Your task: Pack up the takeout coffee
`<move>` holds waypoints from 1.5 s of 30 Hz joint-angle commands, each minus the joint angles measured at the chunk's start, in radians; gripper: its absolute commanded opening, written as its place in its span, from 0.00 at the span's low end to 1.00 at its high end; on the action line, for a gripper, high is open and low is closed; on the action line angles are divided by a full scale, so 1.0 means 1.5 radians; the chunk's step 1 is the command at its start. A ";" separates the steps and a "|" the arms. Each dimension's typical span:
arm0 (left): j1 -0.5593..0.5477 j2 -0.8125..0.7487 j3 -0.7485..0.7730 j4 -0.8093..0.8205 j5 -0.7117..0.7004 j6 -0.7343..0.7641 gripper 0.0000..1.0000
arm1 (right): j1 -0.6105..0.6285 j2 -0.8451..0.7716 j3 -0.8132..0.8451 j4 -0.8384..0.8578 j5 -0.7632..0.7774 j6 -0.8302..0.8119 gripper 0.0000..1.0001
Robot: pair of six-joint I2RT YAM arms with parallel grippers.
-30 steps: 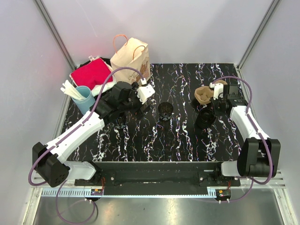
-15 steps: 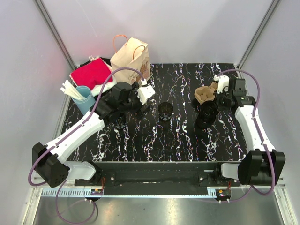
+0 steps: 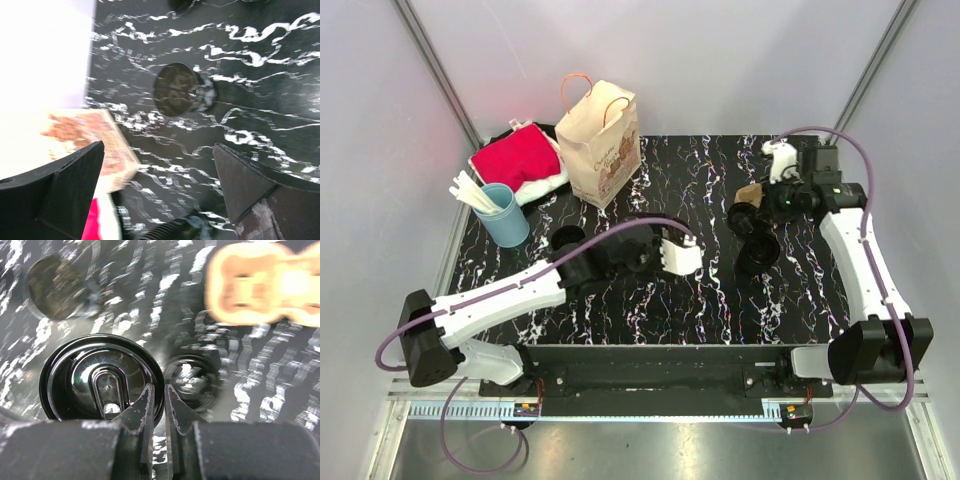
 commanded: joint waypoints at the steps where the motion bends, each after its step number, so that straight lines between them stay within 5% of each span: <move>1: -0.036 0.024 -0.004 0.106 -0.121 0.090 0.99 | 0.067 0.030 0.032 -0.036 -0.054 0.002 0.14; 15: -0.072 0.028 0.023 0.089 -0.008 0.113 0.99 | 0.099 0.127 0.138 -0.143 -0.255 -0.078 0.15; 27: -0.095 0.069 0.051 0.054 0.051 0.114 0.99 | 0.148 0.174 0.177 -0.228 -0.311 -0.151 0.17; 36: -0.100 0.084 0.070 0.038 0.054 0.102 0.76 | 0.155 0.163 0.166 -0.237 -0.329 -0.163 0.18; 45: -0.103 0.100 0.081 0.032 0.054 0.097 0.71 | 0.174 0.158 0.164 -0.247 -0.334 -0.168 0.18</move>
